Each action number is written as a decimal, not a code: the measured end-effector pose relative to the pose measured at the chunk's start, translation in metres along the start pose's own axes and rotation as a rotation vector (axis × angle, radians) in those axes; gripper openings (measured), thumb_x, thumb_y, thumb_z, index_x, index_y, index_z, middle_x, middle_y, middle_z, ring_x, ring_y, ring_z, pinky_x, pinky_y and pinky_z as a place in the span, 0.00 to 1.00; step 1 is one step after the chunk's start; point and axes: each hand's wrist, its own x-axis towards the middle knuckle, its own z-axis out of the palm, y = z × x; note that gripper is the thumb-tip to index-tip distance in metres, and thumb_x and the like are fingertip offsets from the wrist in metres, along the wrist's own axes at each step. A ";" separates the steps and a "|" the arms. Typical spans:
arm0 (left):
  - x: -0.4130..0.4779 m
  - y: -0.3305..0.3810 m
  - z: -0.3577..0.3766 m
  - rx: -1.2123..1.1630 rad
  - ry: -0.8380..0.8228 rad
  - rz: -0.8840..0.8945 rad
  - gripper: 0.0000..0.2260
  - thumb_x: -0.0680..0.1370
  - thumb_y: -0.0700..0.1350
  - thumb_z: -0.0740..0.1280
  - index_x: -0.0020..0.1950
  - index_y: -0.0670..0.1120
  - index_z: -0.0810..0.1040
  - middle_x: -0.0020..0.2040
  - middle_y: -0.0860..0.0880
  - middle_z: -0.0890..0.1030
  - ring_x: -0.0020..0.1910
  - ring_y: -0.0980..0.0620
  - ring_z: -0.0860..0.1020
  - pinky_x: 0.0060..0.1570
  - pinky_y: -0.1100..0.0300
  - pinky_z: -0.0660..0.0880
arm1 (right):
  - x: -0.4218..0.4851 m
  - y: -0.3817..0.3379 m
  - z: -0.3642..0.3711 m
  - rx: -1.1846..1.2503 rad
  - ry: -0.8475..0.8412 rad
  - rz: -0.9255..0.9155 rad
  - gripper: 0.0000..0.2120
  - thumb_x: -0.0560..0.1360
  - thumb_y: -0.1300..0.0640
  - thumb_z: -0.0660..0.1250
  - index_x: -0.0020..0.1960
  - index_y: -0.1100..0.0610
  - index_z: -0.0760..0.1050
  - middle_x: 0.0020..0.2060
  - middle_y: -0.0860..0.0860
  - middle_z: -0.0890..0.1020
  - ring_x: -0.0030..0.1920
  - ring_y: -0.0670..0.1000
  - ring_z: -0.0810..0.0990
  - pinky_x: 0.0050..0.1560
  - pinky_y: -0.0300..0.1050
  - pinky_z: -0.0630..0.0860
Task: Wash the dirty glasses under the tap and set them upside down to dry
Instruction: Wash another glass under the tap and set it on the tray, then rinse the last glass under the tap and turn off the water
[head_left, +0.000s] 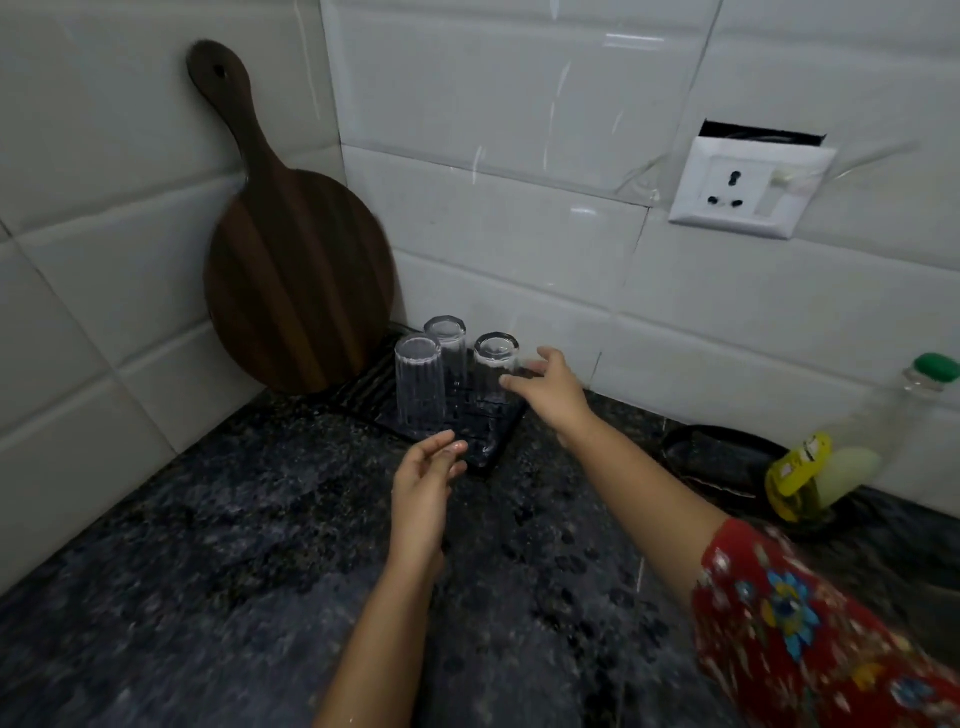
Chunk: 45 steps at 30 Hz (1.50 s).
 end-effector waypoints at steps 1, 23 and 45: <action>-0.005 0.000 0.005 -0.009 -0.012 0.004 0.09 0.81 0.43 0.65 0.60 0.47 0.77 0.56 0.49 0.83 0.53 0.53 0.81 0.47 0.63 0.74 | -0.016 -0.002 -0.011 0.066 -0.004 0.004 0.29 0.72 0.54 0.73 0.69 0.58 0.66 0.63 0.53 0.76 0.61 0.52 0.76 0.60 0.46 0.73; -0.149 -0.070 0.091 0.202 -0.482 0.032 0.07 0.81 0.37 0.63 0.57 0.42 0.78 0.47 0.48 0.83 0.44 0.56 0.80 0.38 0.73 0.74 | -0.188 0.179 -0.152 0.175 0.225 0.084 0.48 0.60 0.57 0.81 0.73 0.51 0.58 0.68 0.50 0.70 0.69 0.51 0.69 0.68 0.50 0.68; -0.274 -0.135 0.281 0.362 -0.511 0.216 0.09 0.81 0.35 0.62 0.59 0.44 0.75 0.57 0.46 0.80 0.57 0.51 0.78 0.57 0.60 0.74 | -0.320 0.261 -0.357 0.332 0.489 0.056 0.28 0.58 0.60 0.83 0.53 0.48 0.75 0.51 0.46 0.83 0.53 0.46 0.81 0.55 0.46 0.78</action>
